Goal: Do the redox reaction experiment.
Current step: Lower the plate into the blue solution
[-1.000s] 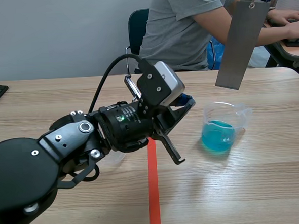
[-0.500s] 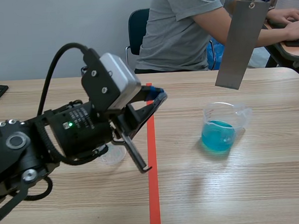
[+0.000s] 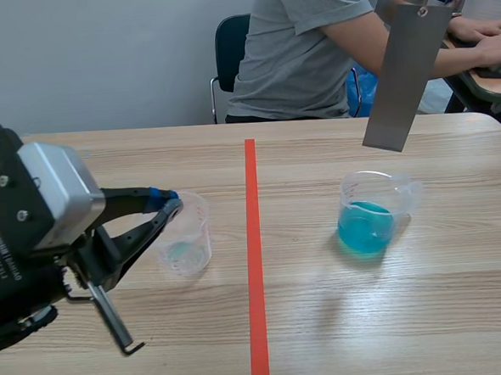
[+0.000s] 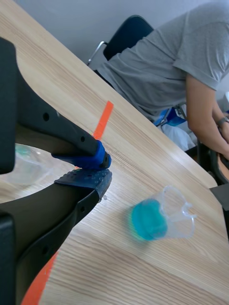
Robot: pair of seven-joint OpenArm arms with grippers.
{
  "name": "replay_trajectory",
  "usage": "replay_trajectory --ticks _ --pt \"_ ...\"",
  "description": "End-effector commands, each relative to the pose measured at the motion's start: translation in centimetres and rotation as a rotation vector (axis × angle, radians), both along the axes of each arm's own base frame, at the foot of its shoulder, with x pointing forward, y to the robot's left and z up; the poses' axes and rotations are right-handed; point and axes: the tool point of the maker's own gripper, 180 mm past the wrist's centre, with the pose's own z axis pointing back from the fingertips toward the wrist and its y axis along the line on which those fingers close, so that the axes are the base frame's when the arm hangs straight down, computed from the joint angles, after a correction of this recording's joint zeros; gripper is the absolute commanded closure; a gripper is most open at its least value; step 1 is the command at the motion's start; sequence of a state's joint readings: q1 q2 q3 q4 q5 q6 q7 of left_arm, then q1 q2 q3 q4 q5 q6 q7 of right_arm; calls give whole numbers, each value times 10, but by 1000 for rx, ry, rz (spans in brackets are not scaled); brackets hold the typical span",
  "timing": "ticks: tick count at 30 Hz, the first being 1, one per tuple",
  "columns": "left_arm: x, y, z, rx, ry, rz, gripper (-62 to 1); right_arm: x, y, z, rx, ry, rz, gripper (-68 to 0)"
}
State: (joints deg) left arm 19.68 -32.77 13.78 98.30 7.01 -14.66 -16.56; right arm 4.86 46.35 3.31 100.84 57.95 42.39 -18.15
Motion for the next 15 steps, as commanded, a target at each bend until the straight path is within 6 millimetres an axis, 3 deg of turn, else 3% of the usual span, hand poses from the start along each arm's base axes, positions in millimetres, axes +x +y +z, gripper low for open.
replay_trajectory --ticks 1,15 --pt "-3 2 6 -21 -3 12 -18 -1 -2 13 8 -35 3 -6" --pt "-33 53 -28 51 142 147 -18 0 -3 12 7 -33 1 -6"
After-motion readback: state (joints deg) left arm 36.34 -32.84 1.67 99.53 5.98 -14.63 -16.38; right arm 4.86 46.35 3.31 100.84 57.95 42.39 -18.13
